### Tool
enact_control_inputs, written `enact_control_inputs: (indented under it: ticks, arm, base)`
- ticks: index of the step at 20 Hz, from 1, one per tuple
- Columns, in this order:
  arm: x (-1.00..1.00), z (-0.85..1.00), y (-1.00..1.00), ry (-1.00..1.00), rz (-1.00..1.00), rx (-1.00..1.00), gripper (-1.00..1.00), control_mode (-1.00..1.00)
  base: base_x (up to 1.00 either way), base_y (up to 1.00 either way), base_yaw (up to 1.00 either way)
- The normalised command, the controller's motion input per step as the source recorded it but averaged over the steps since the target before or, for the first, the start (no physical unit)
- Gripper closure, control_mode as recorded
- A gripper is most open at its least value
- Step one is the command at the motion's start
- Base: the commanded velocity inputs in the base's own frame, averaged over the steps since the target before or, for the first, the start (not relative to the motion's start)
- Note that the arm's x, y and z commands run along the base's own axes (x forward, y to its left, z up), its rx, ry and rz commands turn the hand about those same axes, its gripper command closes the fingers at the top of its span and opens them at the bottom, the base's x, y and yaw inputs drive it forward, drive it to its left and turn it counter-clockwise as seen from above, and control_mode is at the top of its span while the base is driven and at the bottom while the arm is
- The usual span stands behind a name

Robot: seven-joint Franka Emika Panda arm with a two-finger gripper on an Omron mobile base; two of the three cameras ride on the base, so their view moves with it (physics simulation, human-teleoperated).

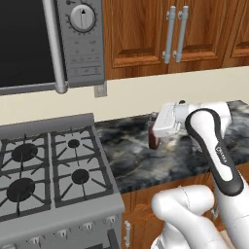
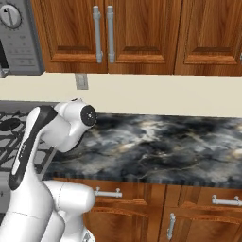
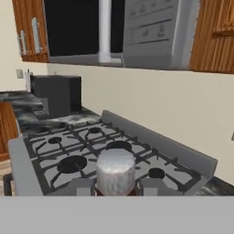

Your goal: Collect the turmeric, ketchup, and shaker from the cabinet and place them next to the stove.

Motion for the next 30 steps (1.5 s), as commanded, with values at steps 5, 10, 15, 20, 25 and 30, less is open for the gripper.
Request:
enact_control_inputs:
  ticks: [5, 10, 15, 20, 25, 30]
  arm:
    - [0.32, -0.39, 0.47, 0.00, 0.06, -0.03, 1.00, -1.00]
    - [0.40, -0.35, 0.08, 0.00, 0.00, -0.01, 1.00, -1.00]
    - [0.30, -0.34, 0.00, 0.00, 0.09, 0.01, 1.00, -1.00]
    - [0.33, -0.20, 0.00, 0.00, 0.13, 0.04, 1.00, -1.00]
    - [0.42, -0.17, 0.00, 0.00, 0.16, 0.05, 1.00, -1.00]
    - [0.47, -0.32, 0.08, 0.01, 0.14, 0.00, 1.00, -1.00]
  base:
    - [0.00, 0.00, 0.00]
    - [0.00, 0.00, 0.00]
    - [0.00, 0.00, 0.00]
    - [0.00, 0.00, 0.00]
    - [0.00, 0.00, 0.00]
    - [0.00, 0.00, 0.00]
